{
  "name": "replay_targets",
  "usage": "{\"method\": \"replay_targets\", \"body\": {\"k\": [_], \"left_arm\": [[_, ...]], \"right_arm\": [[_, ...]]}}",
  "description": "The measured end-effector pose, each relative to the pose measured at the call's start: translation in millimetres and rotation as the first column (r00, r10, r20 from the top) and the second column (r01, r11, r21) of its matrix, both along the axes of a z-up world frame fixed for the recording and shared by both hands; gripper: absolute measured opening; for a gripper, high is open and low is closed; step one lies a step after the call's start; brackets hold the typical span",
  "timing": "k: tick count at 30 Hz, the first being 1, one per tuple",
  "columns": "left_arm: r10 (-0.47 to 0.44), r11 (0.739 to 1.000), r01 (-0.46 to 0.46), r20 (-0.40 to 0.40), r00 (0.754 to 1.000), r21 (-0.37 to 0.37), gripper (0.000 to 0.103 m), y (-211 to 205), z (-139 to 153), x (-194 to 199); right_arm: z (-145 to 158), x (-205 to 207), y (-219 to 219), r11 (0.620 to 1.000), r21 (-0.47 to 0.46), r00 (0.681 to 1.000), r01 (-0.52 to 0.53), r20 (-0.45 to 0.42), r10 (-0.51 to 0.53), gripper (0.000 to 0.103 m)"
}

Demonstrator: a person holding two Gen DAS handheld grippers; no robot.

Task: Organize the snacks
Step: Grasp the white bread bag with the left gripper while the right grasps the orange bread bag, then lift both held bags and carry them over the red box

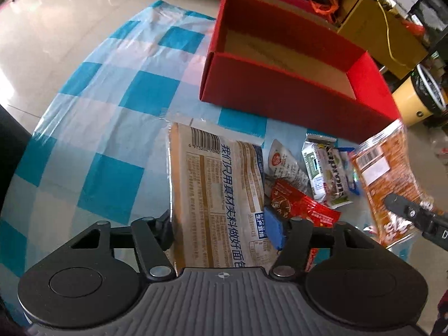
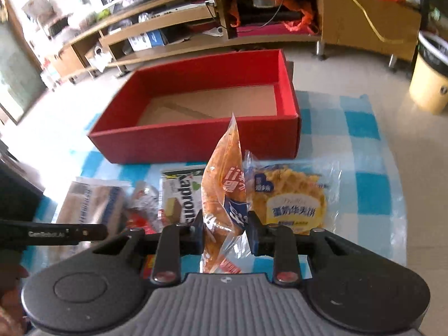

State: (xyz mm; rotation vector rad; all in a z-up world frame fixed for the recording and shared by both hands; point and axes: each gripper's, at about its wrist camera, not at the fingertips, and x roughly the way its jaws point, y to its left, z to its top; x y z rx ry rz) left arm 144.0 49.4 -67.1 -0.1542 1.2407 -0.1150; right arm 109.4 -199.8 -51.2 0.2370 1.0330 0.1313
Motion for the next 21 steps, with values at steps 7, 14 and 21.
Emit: {"method": "replay_targets", "body": {"k": [7,14,21], "left_arm": [[0.036,0.998,-0.036,0.006,0.999,-0.052,0.062,12,2,-1],[0.020,0.999,-0.019,0.019,1.000,-0.042,0.064,20,3,-1],[0.010,1.000,-0.010,0.022,1.000,0.011,0.096,3,2,3]], "right_arm": [[5,-4,1,0.997,0.080,1.000,-0.011,0.008,0.011,0.026],[-3,-1,4,0.994,0.107,1.000,-0.020,-0.020,0.023,0.026],[-20,8,19,0.999,0.026,0.998,-0.031,-0.057,0.033,0.028]]}}
